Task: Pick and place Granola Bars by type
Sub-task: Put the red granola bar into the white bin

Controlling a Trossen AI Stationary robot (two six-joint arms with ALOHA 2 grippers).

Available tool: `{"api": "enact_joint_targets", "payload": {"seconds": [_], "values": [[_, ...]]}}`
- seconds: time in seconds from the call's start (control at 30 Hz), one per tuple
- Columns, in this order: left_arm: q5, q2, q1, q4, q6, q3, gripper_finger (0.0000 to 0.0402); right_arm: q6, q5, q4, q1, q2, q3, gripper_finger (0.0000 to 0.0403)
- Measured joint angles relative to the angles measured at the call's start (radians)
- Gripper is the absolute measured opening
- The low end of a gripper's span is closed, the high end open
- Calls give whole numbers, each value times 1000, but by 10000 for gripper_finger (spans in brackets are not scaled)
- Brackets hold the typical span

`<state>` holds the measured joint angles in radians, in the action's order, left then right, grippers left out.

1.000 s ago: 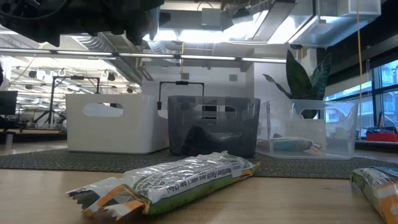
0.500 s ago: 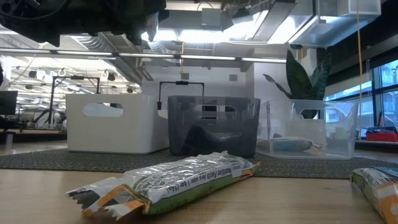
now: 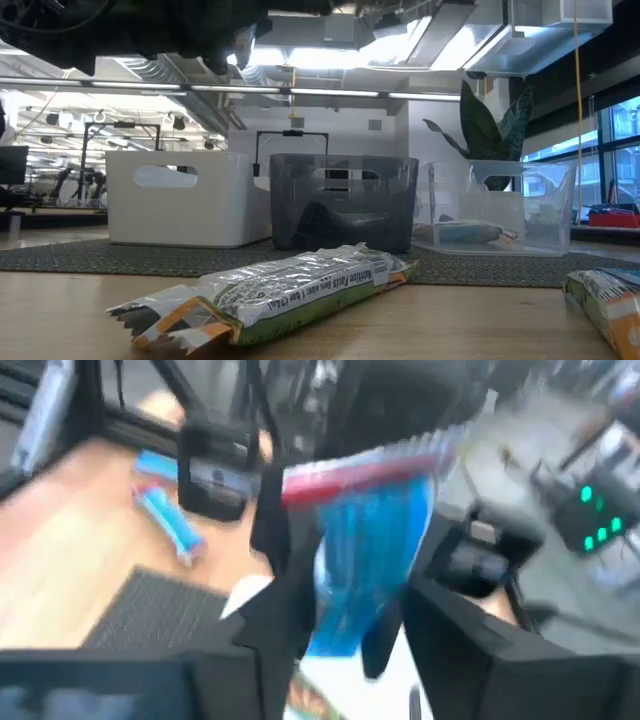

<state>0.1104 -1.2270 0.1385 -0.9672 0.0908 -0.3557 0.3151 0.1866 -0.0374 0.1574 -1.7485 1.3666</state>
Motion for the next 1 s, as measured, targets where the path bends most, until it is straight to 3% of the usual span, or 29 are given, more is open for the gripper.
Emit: {"api": "enact_joint_targets", "payload": {"seconds": [0.13, 0.27, 0.33, 0.47, 0.7, 0.83, 0.9, 1.0], "values": [[24, -2, -2, 45, 1, 0, 106, -51, 117, 148, 6, 14, 1, 220], [101, 3, 2, 46, 1, -3, 105, -125, 219, 416, 25, 38, -5, 244], [151, 1, -2, 66, -2, -2, 105, -214, 220, 527, 40, 75, -5, 248], [145, 1, 3, 63, -56, -1, 105, -380, 168, 732, 85, 140, -14, 248], [123, 1, 7, 76, 5, -1, 105, -530, 336, 643, 225, 318, -275, 248], [180, 7, 4, 104, -18, -11, 105, -577, 382, 529, 275, 432, -411, 248], [213, 15, 3, 200, -51, -48, 105, -587, 379, 476, 288, 469, -463, 248], [270, 21, 4, 502, -144, -152, 105, -589, 373, 414, 293, 512, -506, 248]]}}
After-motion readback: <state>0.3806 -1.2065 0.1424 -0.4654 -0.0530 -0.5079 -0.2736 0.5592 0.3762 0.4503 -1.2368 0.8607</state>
